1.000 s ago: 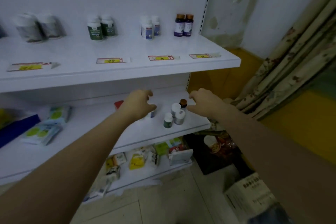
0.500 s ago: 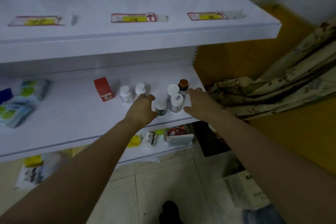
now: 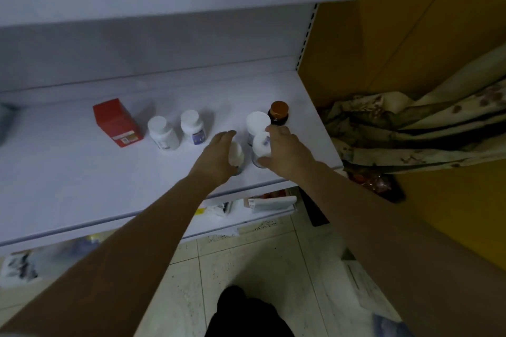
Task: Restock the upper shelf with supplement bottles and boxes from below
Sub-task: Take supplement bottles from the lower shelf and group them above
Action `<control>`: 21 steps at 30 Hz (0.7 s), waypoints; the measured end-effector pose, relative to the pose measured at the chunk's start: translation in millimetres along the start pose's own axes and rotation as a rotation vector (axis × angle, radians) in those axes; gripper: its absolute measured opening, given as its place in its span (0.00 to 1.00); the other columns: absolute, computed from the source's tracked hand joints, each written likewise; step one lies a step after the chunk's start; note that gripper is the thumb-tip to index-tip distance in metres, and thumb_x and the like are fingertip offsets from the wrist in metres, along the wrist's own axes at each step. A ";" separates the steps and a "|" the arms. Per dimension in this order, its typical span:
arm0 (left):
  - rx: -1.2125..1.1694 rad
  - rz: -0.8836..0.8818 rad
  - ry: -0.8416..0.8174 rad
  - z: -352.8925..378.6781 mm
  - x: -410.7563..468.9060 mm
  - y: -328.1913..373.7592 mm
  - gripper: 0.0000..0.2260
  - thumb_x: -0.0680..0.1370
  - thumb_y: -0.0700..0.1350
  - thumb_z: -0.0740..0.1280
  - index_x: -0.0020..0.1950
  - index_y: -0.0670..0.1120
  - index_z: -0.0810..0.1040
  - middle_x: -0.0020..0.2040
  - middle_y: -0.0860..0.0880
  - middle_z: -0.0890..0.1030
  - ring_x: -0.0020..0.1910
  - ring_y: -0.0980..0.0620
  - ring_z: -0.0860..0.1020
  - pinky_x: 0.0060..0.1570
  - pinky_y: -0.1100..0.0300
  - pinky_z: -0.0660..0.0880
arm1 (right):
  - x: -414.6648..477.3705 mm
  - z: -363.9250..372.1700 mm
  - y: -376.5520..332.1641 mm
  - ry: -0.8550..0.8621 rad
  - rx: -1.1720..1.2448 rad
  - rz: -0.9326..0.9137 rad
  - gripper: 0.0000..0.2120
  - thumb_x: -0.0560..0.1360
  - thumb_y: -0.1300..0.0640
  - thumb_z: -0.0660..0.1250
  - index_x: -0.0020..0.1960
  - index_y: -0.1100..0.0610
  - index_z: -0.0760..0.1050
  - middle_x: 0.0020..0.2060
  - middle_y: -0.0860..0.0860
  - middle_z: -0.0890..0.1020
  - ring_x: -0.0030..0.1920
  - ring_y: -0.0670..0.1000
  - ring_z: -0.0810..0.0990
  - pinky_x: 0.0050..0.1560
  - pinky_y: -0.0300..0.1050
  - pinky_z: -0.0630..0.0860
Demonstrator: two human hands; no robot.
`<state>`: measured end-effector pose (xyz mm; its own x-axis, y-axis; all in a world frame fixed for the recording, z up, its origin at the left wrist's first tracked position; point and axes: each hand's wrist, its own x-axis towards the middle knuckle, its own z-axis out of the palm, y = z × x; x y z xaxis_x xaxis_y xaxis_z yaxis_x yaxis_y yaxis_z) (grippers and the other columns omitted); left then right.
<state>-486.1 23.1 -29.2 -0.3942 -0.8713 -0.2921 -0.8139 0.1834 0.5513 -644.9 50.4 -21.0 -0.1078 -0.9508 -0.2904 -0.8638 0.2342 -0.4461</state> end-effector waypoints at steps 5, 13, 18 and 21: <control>-0.100 -0.060 0.043 14.5 12.7 -4.0 0.26 0.73 0.39 0.70 0.69 0.46 0.68 0.67 0.44 0.73 0.63 0.45 0.73 0.59 0.62 0.65 | 13.9 9.6 6.3 -0.011 0.056 -0.005 0.26 0.73 0.58 0.70 0.67 0.57 0.62 0.64 0.55 0.74 0.63 0.57 0.75 0.63 0.47 0.71; -0.537 -0.209 0.056 -20.1 -12.4 19.4 0.23 0.69 0.39 0.75 0.59 0.47 0.68 0.54 0.47 0.74 0.53 0.48 0.73 0.50 0.59 0.73 | -3.1 -41.1 5.1 -0.059 0.278 0.028 0.22 0.71 0.52 0.72 0.60 0.58 0.71 0.50 0.51 0.79 0.52 0.51 0.78 0.38 0.33 0.67; -0.817 -0.202 0.052 -50.5 -47.9 44.1 0.14 0.71 0.40 0.74 0.51 0.45 0.72 0.50 0.50 0.76 0.47 0.54 0.75 0.40 0.65 0.70 | -36.2 -85.1 -5.3 -0.083 0.482 0.023 0.21 0.72 0.51 0.71 0.62 0.56 0.73 0.55 0.54 0.80 0.56 0.54 0.78 0.55 0.47 0.75; -0.987 -0.194 0.035 -66.1 -67.9 55.2 0.11 0.73 0.44 0.72 0.54 0.49 0.76 0.55 0.50 0.78 0.56 0.49 0.76 0.51 0.57 0.71 | -62.9 -108.6 -17.8 -0.088 0.636 0.031 0.15 0.76 0.55 0.67 0.58 0.63 0.74 0.57 0.63 0.78 0.59 0.61 0.77 0.64 0.58 0.73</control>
<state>-476.1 62.3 72.8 -0.2673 -0.8618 -0.4311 -0.1390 -0.4082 0.9023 -676.3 84.0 97.2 -0.0639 -0.9277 -0.3678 -0.3975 0.3617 -0.8433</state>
